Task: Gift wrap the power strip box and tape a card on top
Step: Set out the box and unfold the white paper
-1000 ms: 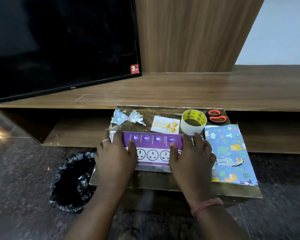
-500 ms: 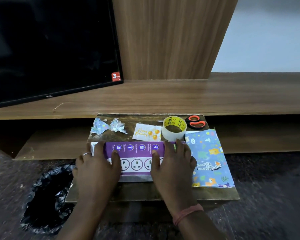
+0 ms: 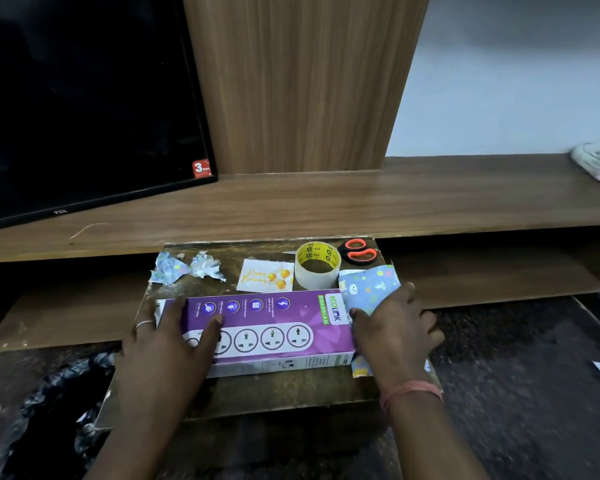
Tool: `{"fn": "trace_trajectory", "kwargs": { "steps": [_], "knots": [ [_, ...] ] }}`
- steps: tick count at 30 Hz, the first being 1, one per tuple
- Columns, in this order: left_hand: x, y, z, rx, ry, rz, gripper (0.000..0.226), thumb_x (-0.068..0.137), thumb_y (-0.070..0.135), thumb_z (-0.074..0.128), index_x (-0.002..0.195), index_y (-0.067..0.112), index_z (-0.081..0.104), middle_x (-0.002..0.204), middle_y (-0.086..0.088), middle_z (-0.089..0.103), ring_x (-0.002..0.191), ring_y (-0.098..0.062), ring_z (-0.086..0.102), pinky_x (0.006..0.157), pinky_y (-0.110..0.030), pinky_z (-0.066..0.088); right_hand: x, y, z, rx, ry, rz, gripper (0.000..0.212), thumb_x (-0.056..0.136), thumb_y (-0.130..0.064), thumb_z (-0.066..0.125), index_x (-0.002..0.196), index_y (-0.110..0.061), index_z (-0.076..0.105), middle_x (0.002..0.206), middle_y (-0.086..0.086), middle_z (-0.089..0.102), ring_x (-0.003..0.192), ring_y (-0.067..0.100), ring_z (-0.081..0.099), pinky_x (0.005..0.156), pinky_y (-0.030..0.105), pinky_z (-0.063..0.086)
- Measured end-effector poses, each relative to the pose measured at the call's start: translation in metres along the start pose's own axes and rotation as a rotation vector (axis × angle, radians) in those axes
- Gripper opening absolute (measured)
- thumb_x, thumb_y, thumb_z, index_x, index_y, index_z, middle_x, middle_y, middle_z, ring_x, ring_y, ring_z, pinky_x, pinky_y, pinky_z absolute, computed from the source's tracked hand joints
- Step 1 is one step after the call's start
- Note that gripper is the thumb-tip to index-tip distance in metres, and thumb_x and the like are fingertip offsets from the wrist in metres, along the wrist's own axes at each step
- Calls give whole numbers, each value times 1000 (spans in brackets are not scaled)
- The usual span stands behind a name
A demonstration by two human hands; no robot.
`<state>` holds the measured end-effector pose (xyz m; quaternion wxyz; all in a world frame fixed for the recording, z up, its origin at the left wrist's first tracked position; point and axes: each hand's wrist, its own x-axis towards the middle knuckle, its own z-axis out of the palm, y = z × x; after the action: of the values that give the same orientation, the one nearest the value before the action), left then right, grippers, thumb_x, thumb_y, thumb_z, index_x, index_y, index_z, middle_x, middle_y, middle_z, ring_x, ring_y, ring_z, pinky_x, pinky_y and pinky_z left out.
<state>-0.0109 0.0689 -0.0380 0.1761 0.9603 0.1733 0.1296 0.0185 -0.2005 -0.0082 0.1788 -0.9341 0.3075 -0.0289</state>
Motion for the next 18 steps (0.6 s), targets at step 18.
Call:
{"fn": "trace_trajectory", "kwargs": {
  "steps": [18],
  "knots": [
    [-21, 17, -8, -3, -11, -20, 70, 85, 73, 57, 138, 27, 56, 149, -21, 47, 132, -42, 49, 101, -50, 45, 0, 16, -75, 586, 192, -56, 49, 78, -28, 83, 116, -19, 53, 112, 8, 69, 100, 33, 66, 79, 42, 49]
  ]
}}
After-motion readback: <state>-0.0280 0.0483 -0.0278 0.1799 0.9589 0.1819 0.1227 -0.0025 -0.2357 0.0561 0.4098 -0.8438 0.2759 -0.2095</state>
